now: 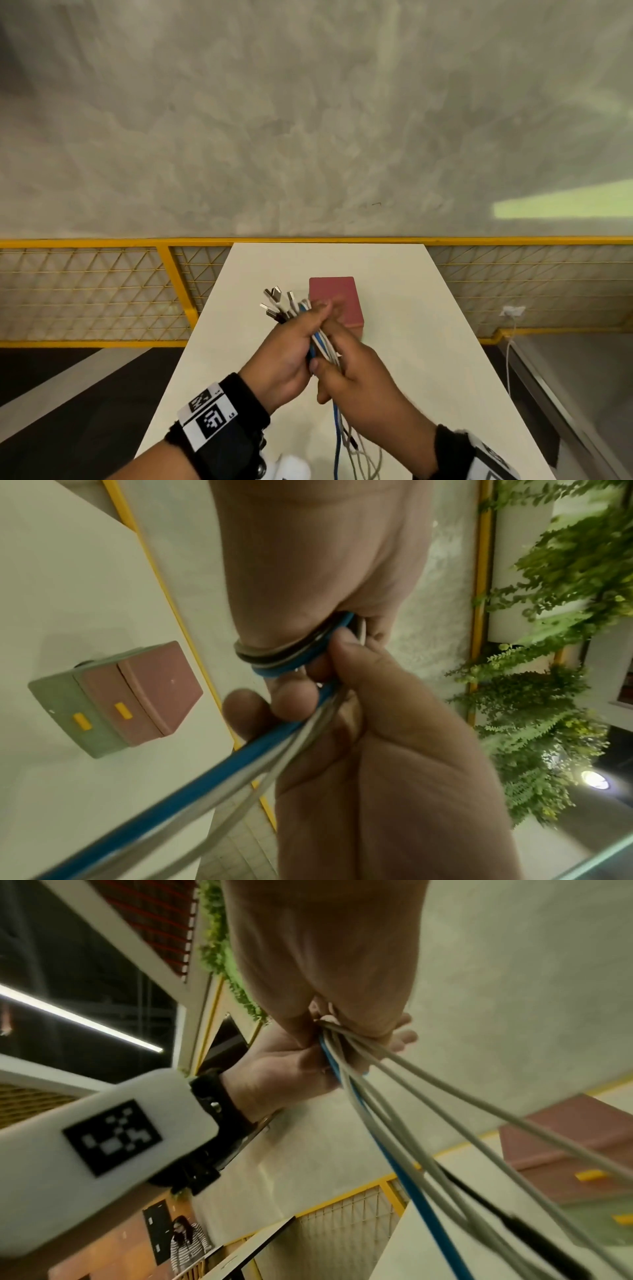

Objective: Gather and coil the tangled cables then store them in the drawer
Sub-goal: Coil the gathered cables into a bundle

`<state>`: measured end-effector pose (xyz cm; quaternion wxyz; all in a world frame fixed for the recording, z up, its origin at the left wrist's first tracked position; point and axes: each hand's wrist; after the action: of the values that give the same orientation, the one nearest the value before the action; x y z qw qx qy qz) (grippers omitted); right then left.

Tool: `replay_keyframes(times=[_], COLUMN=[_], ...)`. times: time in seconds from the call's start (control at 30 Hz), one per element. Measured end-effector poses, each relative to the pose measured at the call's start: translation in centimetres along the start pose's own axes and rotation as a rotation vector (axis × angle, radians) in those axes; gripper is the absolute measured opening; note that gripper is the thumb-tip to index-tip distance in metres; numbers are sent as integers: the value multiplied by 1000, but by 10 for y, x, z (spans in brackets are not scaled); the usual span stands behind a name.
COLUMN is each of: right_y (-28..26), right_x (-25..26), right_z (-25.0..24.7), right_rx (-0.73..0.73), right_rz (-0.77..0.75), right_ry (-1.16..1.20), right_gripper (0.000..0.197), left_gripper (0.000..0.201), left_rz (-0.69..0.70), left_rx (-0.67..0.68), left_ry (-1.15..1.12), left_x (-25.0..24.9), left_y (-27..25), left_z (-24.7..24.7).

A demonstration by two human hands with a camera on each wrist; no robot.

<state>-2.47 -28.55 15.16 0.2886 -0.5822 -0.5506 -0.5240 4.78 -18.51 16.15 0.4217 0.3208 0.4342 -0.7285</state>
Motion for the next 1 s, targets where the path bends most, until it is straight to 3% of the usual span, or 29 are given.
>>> replay_keyframes(times=[0.1,0.17,0.27,0.43,0.57,0.63,0.7,0.83,0.9,1.0], right_y=[-2,-9,-17,-6,13,24,34,47,47,42], right_x=[-7,-15,-22,-37,-43,-35,-25,-10,-5,1], right_z=[-3,-4,-7,-22,-34,-38,-40,-38,-38,-37], right_rx=[-1,145,326,491,598,629,649,647,636,548], right_rz=[258,338,420,425,369,281,178,-9,-95,-135], right_ry=[175,167,218,184,-45,-187,-313,-545,-629,-654], right_gripper=[20,6,4,7,16,20,39,23,17,15], left_gripper=[25,26,25,37,41,43,45,40,34,31], left_rz=[62,96,119,53,-173,-265,-294,-269,-177,92], left_rx=[-50,-17,84,303,584,654,647,564,420,231], left_ry=[-113,-209,-244,-64,29,180,399,839,951,1031], left_x=[-10,-25,-46,-46,-30,-21,-17,-10,2,9], left_y=[6,10,5,-21,-37,-43,-43,-45,-40,-27], left_z=[3,3,-1,-14,-29,-36,-43,-38,-38,-43])
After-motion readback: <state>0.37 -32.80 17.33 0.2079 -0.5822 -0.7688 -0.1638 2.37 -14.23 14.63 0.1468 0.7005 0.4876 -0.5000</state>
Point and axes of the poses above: each hand's wrist, its own y-axis towards the middle knuckle, its own z-axis out of the palm, x = y × z, and after that the axes turned 15 degrees about -x, right-handed
